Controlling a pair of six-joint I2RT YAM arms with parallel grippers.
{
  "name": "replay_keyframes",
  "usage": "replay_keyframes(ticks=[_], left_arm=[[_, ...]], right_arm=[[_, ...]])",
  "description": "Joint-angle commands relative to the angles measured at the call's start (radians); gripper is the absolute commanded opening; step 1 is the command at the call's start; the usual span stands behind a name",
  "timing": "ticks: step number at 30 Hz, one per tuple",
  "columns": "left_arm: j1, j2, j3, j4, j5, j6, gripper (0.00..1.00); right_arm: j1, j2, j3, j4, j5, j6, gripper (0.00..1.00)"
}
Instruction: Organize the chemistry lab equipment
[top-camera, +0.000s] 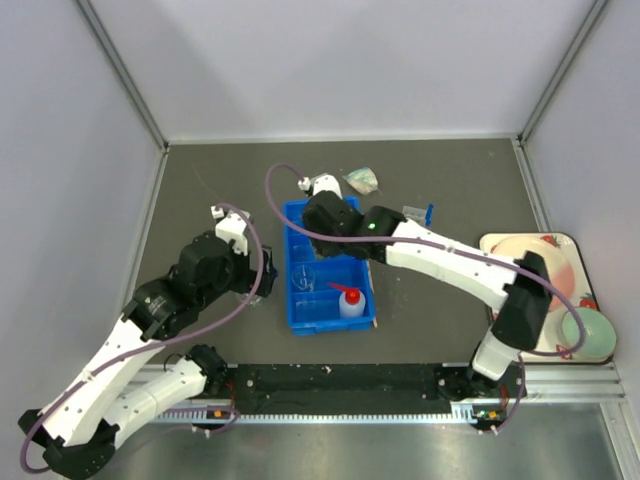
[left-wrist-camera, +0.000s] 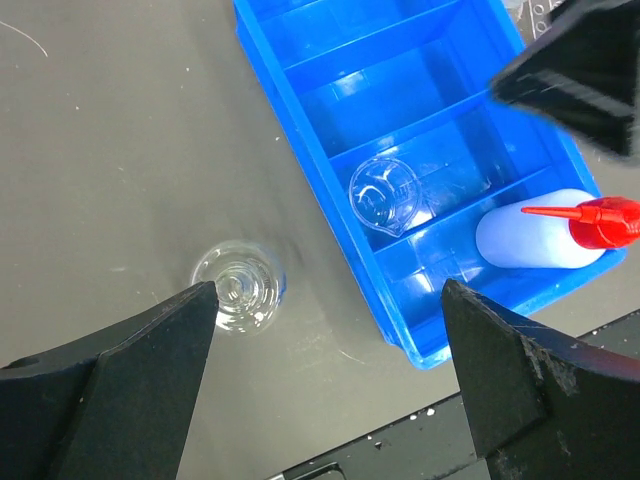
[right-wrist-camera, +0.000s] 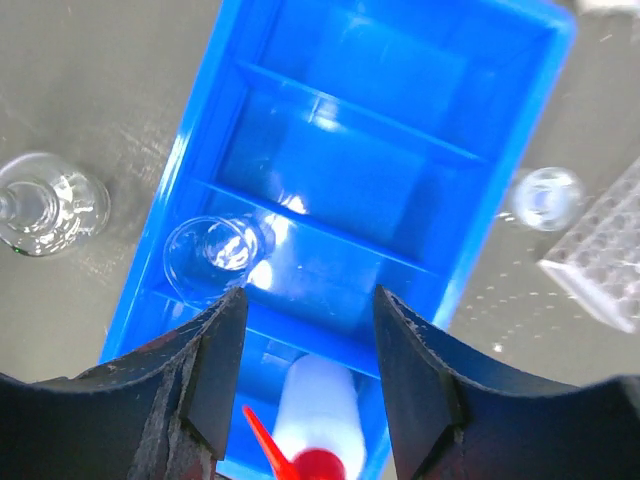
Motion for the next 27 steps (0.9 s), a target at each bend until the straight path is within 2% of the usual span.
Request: replay_keyframes(ticks=[1, 5, 12, 16, 20, 27], left_arm=[[0.002, 0.043, -0.013, 0.071, -0.055, -0.041, 0.99], [0.002, 0.095, -0.034, 0.095, -0.110, -0.098, 0.99], [0.015, 0.233, -0.050, 0.097, -0.199, -0.263, 0.99], [0.025, 0.276, -0.073, 0.098, -0.186, -0.365, 0.99], [0.088, 0.271, -0.138, 0.138, -0.160, -0.450, 0.99], [0.183, 0.371, -0.151, 0.118, -0.107, -0.503, 0.99]], right_arm=[[0.004, -0.139, 0.038, -0.062, 0.131, -0.046, 0.55], [-0.007, -0.228, 0.017, -0.101, 0.197, -0.066, 0.56], [-0.016, -0.386, -0.108, -0.106, 0.197, -0.047, 0.56], [-0.015, -0.452, -0.163, -0.106, 0.180, -0.035, 0.56], [-0.016, -0.519, -0.221, -0.105, 0.152, -0.014, 0.56], [-0.016, -0.583, -0.292, -0.097, 0.123, 0.000, 0.56]])
